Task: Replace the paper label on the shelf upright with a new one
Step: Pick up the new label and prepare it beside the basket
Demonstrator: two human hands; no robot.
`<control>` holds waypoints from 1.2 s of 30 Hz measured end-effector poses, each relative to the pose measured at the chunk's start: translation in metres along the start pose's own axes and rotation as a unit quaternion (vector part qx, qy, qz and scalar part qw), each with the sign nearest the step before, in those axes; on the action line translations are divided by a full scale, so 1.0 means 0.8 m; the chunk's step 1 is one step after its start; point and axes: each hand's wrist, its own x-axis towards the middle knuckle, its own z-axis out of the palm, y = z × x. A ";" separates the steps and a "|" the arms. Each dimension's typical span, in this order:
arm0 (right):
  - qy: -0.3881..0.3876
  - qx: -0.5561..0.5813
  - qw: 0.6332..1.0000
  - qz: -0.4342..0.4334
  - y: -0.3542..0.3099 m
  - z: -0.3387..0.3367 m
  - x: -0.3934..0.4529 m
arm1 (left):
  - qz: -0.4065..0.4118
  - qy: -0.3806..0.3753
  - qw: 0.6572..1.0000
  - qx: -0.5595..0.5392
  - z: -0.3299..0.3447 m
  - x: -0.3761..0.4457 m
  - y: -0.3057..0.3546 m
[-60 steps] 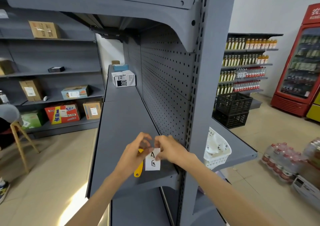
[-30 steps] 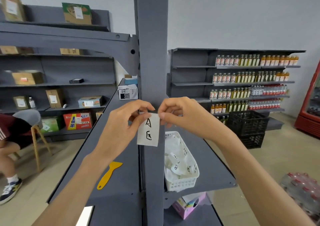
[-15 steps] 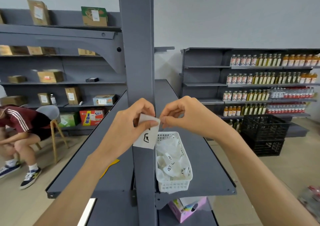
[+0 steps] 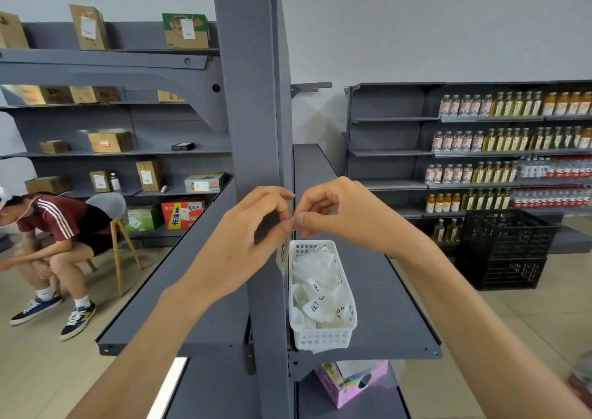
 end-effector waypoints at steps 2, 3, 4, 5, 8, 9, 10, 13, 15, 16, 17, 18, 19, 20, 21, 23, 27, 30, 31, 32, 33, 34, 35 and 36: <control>0.001 -0.002 1.000 0.003 -0.001 0.001 -0.001 | 0.008 -0.001 0.999 0.035 0.003 -0.001 0.001; 0.002 -0.004 1.000 0.004 -0.002 0.001 -0.001 | 0.008 -0.001 0.998 0.058 0.005 -0.002 0.002; 0.001 -0.009 1.000 0.004 -0.002 0.001 -0.001 | 0.009 0.000 0.996 0.084 0.006 -0.002 0.002; 0.000 -0.015 1.000 0.005 -0.002 0.001 -0.001 | 0.012 0.002 0.994 0.107 0.008 -0.003 0.003; -0.003 -0.030 1.000 0.007 -0.001 0.002 -0.001 | 0.016 0.001 0.990 0.141 0.011 -0.004 0.007; -0.003 -0.034 0.999 0.007 0.000 0.003 -0.002 | 0.012 -0.002 0.990 0.142 0.012 -0.003 0.008; -0.003 -0.037 0.999 0.008 0.001 0.003 -0.002 | 0.008 -0.003 0.990 0.140 0.013 -0.003 0.009; -0.001 -0.037 0.999 0.014 0.004 0.004 -0.005 | 0.000 -0.006 0.994 0.112 0.017 -0.004 0.010; 0.002 -0.035 0.999 0.017 0.004 0.005 -0.007 | -0.002 -0.009 0.995 0.095 0.022 -0.004 0.011; 0.003 -0.035 0.999 0.018 0.005 0.005 -0.008 | -0.004 -0.010 0.996 0.093 0.024 -0.004 0.011; 0.002 -0.037 0.999 0.019 0.007 0.005 -0.009 | -0.005 -0.009 0.995 0.094 0.026 -0.004 0.010; 0.003 -0.040 0.999 0.018 0.009 0.005 -0.009 | -0.004 -0.008 0.995 0.096 0.027 -0.003 0.009; 0.004 -0.043 0.999 0.017 0.010 0.005 -0.010 | -0.003 -0.007 0.995 0.096 0.028 -0.003 0.008; 0.004 -0.044 0.999 0.017 0.010 0.004 -0.011 | -0.004 -0.009 0.996 0.092 0.029 -0.004 0.007; 0.004 -0.042 0.999 0.018 0.010 0.004 -0.011 | -0.004 -0.011 0.996 0.087 0.030 -0.004 0.007; 0.000 -0.032 0.999 0.019 0.011 0.001 -0.012 | -0.005 -0.014 0.997 0.077 0.031 -0.005 0.006; -0.003 -0.028 0.999 0.021 0.011 0.000 -0.011 | -0.001 -0.014 0.997 0.081 0.034 -0.007 0.006; 0.001 -0.026 0.999 0.032 0.010 0.002 -0.011 | 0.014 -0.008 0.994 0.108 0.033 -0.005 0.008; 0.003 -0.026 0.999 0.035 0.010 0.003 -0.011 | 0.018 -0.006 0.993 0.118 0.032 -0.005 0.009; 0.005 -0.027 0.999 0.038 0.009 0.004 -0.011 | 0.020 -0.003 0.992 0.126 0.032 -0.005 0.010; 0.007 -0.028 0.999 0.041 0.008 0.004 -0.010 | 0.019 0.001 0.991 0.135 0.032 -0.004 0.010; 0.009 -0.029 0.999 0.044 0.007 0.005 -0.010 | 0.020 0.006 0.989 0.145 0.033 -0.004 0.009; 0.012 -0.030 0.998 0.048 0.007 0.005 -0.009 | 0.021 0.013 0.987 0.157 0.033 -0.003 0.008; 0.014 -0.031 0.998 0.052 0.007 0.006 -0.009 | 0.024 0.018 0.985 0.169 0.034 -0.003 0.007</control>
